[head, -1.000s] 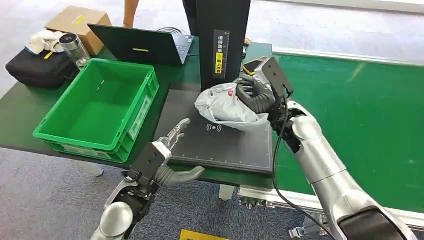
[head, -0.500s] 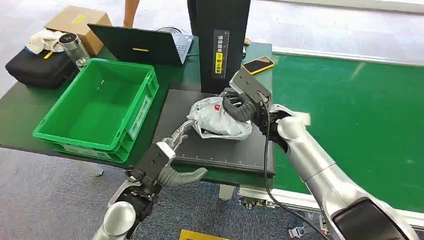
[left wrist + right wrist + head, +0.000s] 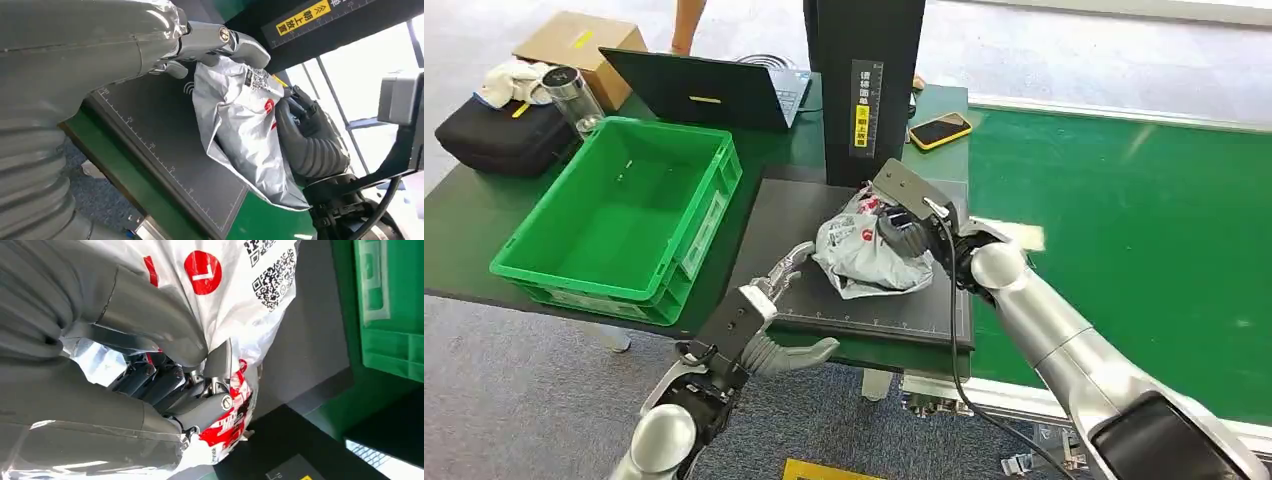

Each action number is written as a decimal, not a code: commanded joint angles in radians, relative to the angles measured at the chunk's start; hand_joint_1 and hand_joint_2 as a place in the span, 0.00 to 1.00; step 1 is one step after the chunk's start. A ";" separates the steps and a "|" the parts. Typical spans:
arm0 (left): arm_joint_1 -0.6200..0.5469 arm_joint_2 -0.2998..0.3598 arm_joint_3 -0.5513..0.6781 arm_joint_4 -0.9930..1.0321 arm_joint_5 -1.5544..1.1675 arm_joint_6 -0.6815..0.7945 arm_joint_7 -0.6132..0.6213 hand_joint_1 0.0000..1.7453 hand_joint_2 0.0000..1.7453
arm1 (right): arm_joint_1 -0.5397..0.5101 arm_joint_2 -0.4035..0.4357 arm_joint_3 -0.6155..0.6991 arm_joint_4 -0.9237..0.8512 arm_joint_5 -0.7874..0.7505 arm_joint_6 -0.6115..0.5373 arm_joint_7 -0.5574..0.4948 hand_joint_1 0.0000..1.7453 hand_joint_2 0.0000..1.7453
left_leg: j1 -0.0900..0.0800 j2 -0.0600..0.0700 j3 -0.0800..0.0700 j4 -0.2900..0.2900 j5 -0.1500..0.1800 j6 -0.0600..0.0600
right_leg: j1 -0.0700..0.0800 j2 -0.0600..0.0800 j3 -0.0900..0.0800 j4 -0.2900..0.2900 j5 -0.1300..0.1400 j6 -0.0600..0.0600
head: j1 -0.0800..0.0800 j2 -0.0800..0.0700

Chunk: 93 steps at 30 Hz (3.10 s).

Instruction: Moved the parcel from conveyor to table for the left to box.

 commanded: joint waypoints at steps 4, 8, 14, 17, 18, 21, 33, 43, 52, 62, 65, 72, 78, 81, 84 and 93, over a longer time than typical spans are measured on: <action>-0.028 0.027 -0.032 0.042 0.001 -0.001 0.007 0.00 1.00 | -0.049 -0.007 0.049 0.062 0.000 0.004 0.004 1.00 1.00 | 0.000 0.000 0.001 -0.001 0.000 -0.001 | 0.000 0.000 0.001 -0.001 0.000 -0.001 | 0.000 0.000; -0.034 0.026 -0.035 0.046 0.001 -0.001 0.009 0.00 1.00 | -0.050 -0.012 0.048 0.059 -0.003 -0.001 0.008 1.00 1.00 | 0.000 0.000 0.002 -0.001 0.000 -0.001 | 0.000 0.000 0.002 -0.001 0.000 -0.001 | 0.000 0.000; -0.053 0.025 -0.042 0.060 0.008 0.002 0.018 0.00 1.00 | -0.060 -0.016 0.049 0.051 -0.026 -0.007 0.032 0.00 1.00 | 0.000 -0.001 0.001 -0.001 0.001 -0.001 | 0.000 -0.001 0.001 0.000 0.000 -0.001 | 0.000 0.000; -0.053 0.027 -0.045 0.063 0.011 0.004 0.019 0.00 1.00 | -0.058 -0.020 0.046 0.034 -0.037 -0.013 0.030 0.00 1.00 | 0.000 -0.001 0.001 -0.001 0.001 -0.001 | 0.000 -0.001 0.001 -0.001 0.000 -0.002 | 0.000 0.000; -0.052 0.028 -0.045 0.063 0.012 0.005 0.019 0.00 1.00 | -0.056 -0.022 0.046 0.027 -0.039 -0.014 0.030 0.00 1.00 | 0.000 0.000 0.001 0.000 0.000 -0.001 | 0.000 0.000 0.000 0.000 0.000 -0.001 | 0.000 0.000; -0.051 0.029 -0.048 0.062 0.012 0.006 0.019 0.00 1.00 | -0.042 -0.030 0.033 -0.008 -0.052 -0.016 0.009 0.00 1.00 | 0.000 -0.001 0.002 -0.001 0.001 -0.001 | 0.000 -0.001 0.002 -0.001 0.000 -0.002 | 0.000 0.000; -0.057 0.030 -0.048 0.086 0.019 0.014 -0.001 0.00 1.00 | 0.035 -0.105 -0.065 -0.362 -0.095 -0.064 -0.041 0.00 1.00 | 0.001 -0.001 0.002 -0.002 0.001 -0.001 | 0.001 -0.001 0.002 -0.002 0.000 -0.002 | 0.000 0.000; -0.031 0.027 -0.022 0.065 0.012 0.018 -0.009 0.00 1.00 | 0.261 -0.131 -0.271 -0.785 -0.128 -0.131 -0.127 0.00 1.00 | 0.001 -0.005 0.004 -0.004 0.001 -0.001 | 0.002 -0.005 0.006 -0.005 0.000 -0.003 | 0.000 0.000; 0.010 0.026 0.013 0.038 -0.006 0.027 -0.012 0.00 1.00 | 0.807 0.015 -0.517 -1.274 -0.065 -0.260 -0.363 0.00 1.00 | 0.003 -0.008 0.004 -0.005 0.000 -0.001 | 0.003 -0.007 0.007 -0.006 -0.002 -0.002 | 0.000 0.000; 0.038 0.008 0.049 -0.023 -0.037 0.020 0.015 0.00 1.00 | 1.087 0.252 -0.699 -1.129 -0.357 -0.147 -0.210 0.00 1.00 | 0.003 -0.006 0.006 -0.006 -0.003 -0.004 | 0.003 -0.006 0.007 -0.005 -0.005 -0.005 | 0.000 0.000; 0.049 -0.004 0.056 -0.042 -0.047 0.029 0.041 0.00 1.00 | 1.049 0.272 -0.727 -1.030 -0.376 -0.169 -0.151 0.00 1.00 | 0.002 -0.006 0.004 -0.005 -0.002 -0.003 | 0.003 -0.005 0.005 -0.004 -0.004 -0.004 | 0.001 0.000; 0.084 -0.012 0.058 -0.083 -0.067 0.034 0.064 0.00 1.00 | 0.984 0.283 -0.818 -0.870 -0.402 -0.226 -0.099 0.00 1.00 | 0.002 -0.002 0.005 -0.005 -0.002 -0.003 | 0.003 -0.002 0.006 -0.004 -0.004 -0.004 | 0.000 0.000; 0.129 -0.017 0.067 -0.135 -0.082 0.041 0.083 0.00 1.00 | 1.049 0.264 -0.846 -0.916 -0.206 -0.271 -0.066 0.00 1.00 | 0.002 -0.004 0.005 -0.004 -0.003 -0.003 | 0.002 -0.004 0.005 -0.003 -0.005 -0.004 | 0.000 0.000; 0.135 -0.015 0.066 -0.142 -0.083 0.041 0.091 0.00 1.00 | 1.093 0.270 -0.895 -0.989 -0.128 -0.264 -0.045 0.00 1.00 | 0.002 -0.006 0.005 -0.004 -0.003 -0.003 | 0.002 -0.006 0.006 -0.003 -0.006 -0.005 | 0.000 0.000; 0.136 -0.019 0.069 -0.145 -0.084 0.040 0.094 0.00 1.00 | 1.116 0.276 -0.926 -1.023 -0.107 -0.242 -0.034 0.00 1.00 | 0.002 -0.006 0.007 -0.005 -0.003 -0.004 | 0.002 -0.006 0.007 -0.004 -0.006 -0.005 | 0.000 0.000; 0.134 -0.018 0.060 -0.149 -0.090 0.022 0.103 0.00 1.00 | 1.153 0.286 -0.932 -1.090 -0.096 -0.162 -0.018 0.00 1.00 | 0.001 -0.006 0.005 -0.004 -0.003 -0.003 | 0.002 -0.005 0.005 -0.002 -0.005 -0.005 | 0.000 0.000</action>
